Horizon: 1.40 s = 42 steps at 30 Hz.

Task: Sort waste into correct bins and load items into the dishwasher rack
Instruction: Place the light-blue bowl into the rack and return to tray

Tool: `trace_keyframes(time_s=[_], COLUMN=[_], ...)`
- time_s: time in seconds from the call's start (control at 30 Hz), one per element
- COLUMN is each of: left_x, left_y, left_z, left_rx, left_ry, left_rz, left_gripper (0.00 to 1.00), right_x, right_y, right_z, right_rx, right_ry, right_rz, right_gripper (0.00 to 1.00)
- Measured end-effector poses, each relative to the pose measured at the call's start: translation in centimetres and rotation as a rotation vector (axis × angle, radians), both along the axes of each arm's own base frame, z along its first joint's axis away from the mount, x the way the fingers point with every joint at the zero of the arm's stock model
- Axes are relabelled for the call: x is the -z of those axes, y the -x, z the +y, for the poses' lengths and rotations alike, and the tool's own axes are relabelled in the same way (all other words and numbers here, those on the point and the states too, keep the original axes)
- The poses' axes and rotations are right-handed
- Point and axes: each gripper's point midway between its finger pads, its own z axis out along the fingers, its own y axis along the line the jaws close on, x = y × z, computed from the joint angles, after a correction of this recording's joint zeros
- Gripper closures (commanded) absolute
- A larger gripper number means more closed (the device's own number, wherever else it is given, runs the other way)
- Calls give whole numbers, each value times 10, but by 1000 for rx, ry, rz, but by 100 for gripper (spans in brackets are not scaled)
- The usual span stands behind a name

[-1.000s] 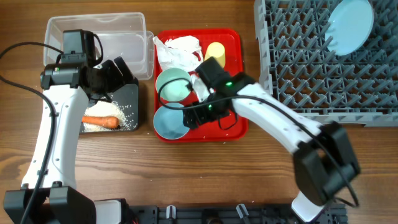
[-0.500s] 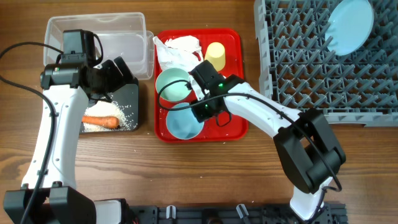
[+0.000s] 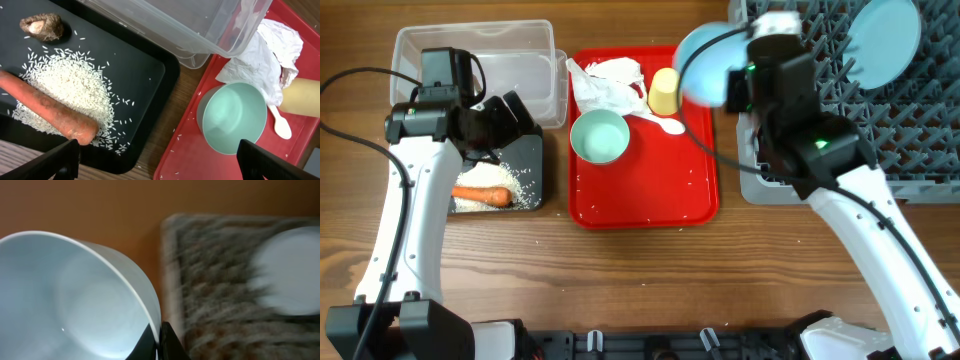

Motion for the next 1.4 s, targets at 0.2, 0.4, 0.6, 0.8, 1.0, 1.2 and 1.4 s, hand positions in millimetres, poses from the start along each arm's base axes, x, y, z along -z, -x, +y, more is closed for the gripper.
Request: trace_keyframes(time_s=[0.2,0.4,0.6,0.8,1.0,1.2,1.4], left_x=[0,0,0,0,0,0,0], left_y=[0,0,0,0,0,0,0], left_z=[0,0,0,0,0,0,0], left_rx=[0,0,0,0,0,0,0], left_ry=[0,0,0,0,0,0,0], left_rz=[-2,0,0,0,0,0,0], left_gripper=[0,0,0,0,0,0,0], right_x=[-28,51,108,134,142,146,131], right_y=[-64,-140,-157,-158,-162,-161,-155], right_z=[-138,-158,-155,-151,-137,-123,-106], right_rx=[578,577,488,435,401,337,370], right_ry=[169,525,723,690,628,712,777], right_rz=[-311,-279,-142,-62,-68,-14,-32], right_gripper=[96,96,96,96,96,25,4])
